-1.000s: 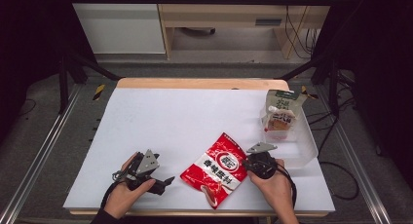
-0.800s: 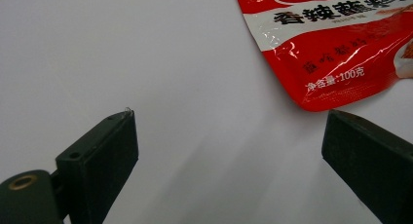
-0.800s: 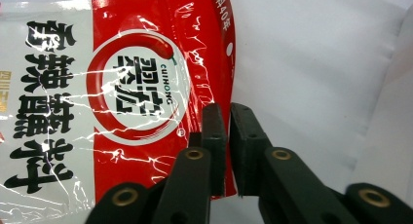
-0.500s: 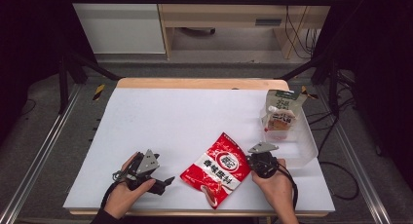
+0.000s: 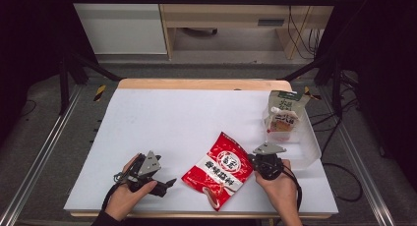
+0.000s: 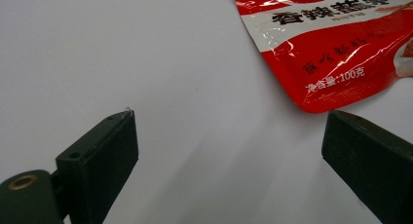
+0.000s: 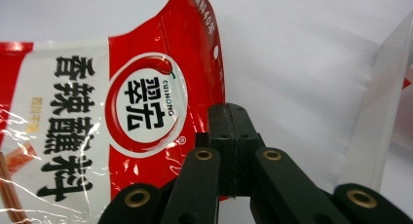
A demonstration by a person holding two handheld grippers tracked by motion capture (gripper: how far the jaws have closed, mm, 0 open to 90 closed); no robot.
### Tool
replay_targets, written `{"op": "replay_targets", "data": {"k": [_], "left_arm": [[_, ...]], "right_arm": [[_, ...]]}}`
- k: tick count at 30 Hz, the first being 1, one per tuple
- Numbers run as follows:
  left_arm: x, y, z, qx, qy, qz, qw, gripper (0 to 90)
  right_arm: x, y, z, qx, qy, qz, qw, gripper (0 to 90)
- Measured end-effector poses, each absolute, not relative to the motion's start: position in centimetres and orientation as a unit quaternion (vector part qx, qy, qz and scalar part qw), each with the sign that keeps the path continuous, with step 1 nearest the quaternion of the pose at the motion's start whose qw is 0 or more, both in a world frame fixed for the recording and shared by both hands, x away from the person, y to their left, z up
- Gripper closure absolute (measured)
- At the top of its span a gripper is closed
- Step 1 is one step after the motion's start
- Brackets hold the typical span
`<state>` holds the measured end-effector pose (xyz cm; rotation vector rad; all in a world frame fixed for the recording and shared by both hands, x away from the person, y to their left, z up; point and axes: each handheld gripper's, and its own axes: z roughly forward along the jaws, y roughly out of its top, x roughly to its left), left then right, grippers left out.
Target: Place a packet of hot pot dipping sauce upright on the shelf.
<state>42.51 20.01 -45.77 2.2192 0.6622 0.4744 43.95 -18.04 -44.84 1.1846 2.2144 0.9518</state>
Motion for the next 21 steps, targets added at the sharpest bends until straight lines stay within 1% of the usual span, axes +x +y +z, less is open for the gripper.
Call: {"op": "replay_targets", "data": {"k": [21], "left_arm": [[42.5,20.1,-45.8,0.868,0.262,0.188,0.378,6.4]], "right_arm": [[43.0,-15.9,-42.5,0.375,0.807,0.388,0.241,90.0]]}}
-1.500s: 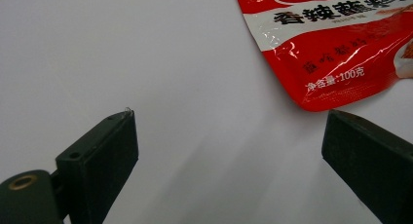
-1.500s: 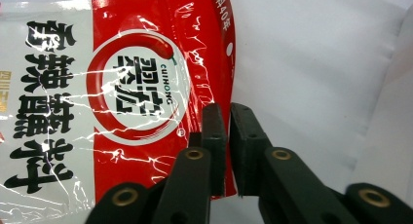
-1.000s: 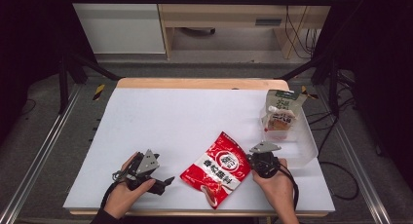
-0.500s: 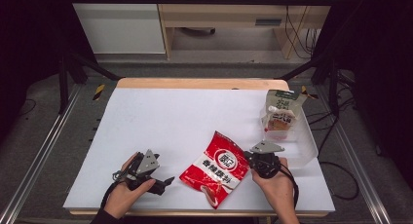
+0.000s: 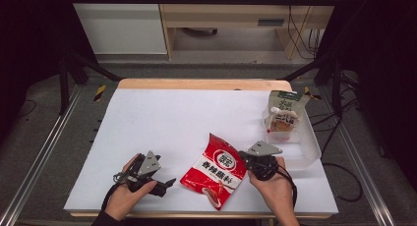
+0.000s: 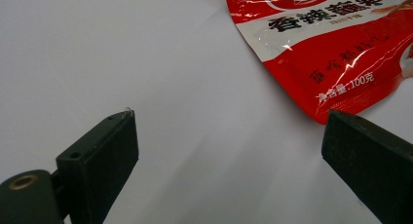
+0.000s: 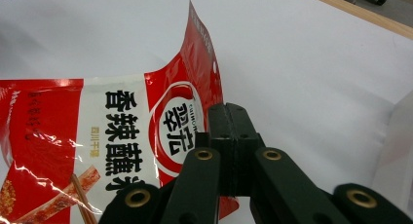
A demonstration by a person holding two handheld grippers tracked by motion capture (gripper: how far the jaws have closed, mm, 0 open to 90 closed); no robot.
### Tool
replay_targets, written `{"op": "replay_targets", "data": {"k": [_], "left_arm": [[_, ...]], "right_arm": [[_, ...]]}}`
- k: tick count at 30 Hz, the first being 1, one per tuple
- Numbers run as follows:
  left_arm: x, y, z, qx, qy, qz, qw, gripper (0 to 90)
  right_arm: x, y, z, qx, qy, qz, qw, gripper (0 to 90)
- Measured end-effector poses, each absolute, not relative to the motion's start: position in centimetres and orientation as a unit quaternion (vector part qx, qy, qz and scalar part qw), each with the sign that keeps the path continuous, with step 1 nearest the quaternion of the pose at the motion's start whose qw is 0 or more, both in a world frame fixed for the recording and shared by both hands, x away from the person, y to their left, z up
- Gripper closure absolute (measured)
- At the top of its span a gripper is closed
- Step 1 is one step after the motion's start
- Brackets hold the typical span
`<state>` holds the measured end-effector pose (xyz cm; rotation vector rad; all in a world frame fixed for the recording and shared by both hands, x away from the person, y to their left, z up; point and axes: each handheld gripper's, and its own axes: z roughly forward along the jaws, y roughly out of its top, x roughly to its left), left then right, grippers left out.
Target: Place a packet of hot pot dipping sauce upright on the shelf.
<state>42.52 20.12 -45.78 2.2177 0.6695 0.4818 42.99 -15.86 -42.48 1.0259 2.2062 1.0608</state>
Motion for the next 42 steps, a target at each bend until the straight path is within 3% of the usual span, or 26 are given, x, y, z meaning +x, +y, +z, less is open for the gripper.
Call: {"op": "replay_targets", "data": {"k": [32,42], "left_arm": [[42.7,20.7,-45.3,0.865,0.261,0.186,0.386,6.8],[45.1,20.0,-43.0,0.871,0.242,0.193,0.382,9.2]], "right_arm": [[43.2,-12.9,-39.1,0.307,0.831,0.41,0.216,90.0],[44.4,-11.8,-37.1,0.281,0.841,0.417,0.197,90.0]]}}
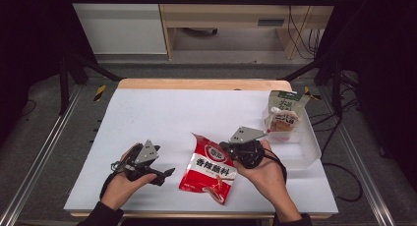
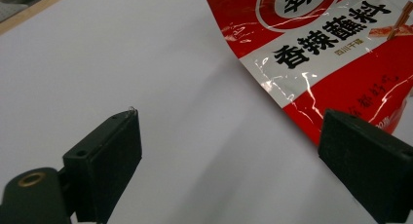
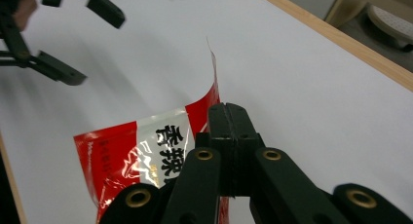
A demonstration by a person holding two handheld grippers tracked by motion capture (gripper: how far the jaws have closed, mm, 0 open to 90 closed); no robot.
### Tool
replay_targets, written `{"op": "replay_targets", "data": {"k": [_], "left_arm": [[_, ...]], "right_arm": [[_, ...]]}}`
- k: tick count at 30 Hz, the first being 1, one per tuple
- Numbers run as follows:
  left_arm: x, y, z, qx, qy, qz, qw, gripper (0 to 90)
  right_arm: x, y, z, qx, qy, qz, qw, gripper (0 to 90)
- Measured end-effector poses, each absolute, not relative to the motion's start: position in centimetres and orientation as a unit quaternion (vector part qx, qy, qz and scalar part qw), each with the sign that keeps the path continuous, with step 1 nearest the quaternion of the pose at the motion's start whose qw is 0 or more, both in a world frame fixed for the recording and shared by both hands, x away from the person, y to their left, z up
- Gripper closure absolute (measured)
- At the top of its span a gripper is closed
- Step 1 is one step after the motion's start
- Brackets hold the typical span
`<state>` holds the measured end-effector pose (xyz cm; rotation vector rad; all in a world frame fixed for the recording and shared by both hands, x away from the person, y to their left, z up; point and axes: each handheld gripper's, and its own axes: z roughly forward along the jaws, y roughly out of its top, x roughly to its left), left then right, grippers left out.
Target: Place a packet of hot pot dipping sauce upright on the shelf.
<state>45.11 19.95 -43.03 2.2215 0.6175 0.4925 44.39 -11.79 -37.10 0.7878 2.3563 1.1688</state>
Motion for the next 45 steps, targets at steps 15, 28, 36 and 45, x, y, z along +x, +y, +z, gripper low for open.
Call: {"op": "replay_targets", "data": {"k": [15,28,36,45], "left_arm": [[49.6,16.7,-41.0,0.882,0.191,0.189,0.388,23.8],[50.8,15.5,-40.4,0.886,0.163,0.179,0.395,77.1],[50.4,15.8,-39.7,0.885,0.166,0.16,0.405,90.0],[49.7,16.2,-38.9,0.889,0.16,0.165,0.397,90.0]], "right_arm": [[43.5,-10.2,-35.9,0.232,0.855,0.428,0.176,90.0],[43.5,-10.3,-35.7,0.228,0.858,0.425,0.176,90.0],[43.6,-11.4,-35.8,0.238,0.858,0.421,0.172,90.0],[44.5,-12.2,-36.1,0.235,0.87,0.4,0.168,68.0]]}}
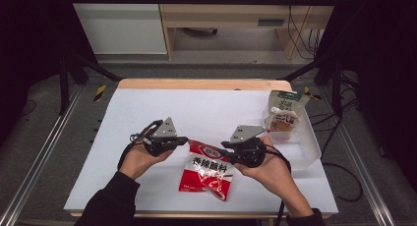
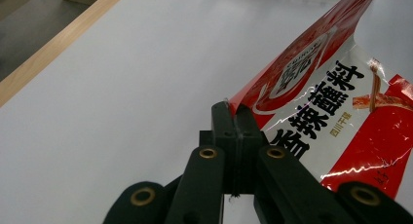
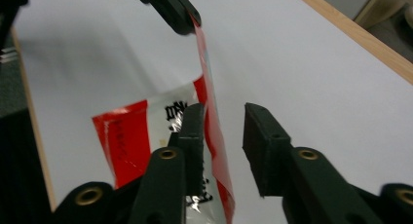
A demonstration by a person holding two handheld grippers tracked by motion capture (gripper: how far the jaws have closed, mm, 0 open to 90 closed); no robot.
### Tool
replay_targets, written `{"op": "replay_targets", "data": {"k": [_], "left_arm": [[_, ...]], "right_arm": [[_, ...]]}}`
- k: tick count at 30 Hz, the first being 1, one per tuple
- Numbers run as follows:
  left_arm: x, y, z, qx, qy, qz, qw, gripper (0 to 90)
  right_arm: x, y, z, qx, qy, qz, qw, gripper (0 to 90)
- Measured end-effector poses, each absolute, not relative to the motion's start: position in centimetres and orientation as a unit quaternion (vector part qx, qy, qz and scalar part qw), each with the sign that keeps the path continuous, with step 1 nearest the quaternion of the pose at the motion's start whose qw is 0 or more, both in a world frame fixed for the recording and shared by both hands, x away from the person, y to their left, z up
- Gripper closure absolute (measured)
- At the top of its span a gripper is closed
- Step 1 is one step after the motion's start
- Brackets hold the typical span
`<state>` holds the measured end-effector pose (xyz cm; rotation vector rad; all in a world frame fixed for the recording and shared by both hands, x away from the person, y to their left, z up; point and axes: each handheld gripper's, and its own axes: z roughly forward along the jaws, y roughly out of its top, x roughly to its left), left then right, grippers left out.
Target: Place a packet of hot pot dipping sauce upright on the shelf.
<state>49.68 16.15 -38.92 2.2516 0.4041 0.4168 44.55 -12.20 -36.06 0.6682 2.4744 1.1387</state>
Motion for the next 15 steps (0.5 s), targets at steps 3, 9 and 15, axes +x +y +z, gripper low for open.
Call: {"op": "replay_targets", "data": {"k": [3,9,15], "left_arm": [[49.6,16.4,-38.7,0.887,0.162,0.167,0.399,90.0],[49.4,16.7,-38.0,0.885,0.168,0.171,0.4,90.0],[49.2,16.7,-37.2,0.885,0.166,0.177,0.398,90.0]], "right_arm": [[45.1,-12.5,-36.6,0.237,0.876,0.379,0.179,55.3],[45.5,-12.3,-37.5,0.227,0.888,0.36,0.176,43.6],[46.2,-11.7,-37.6,0.224,0.896,0.343,0.169,47.6]]}}
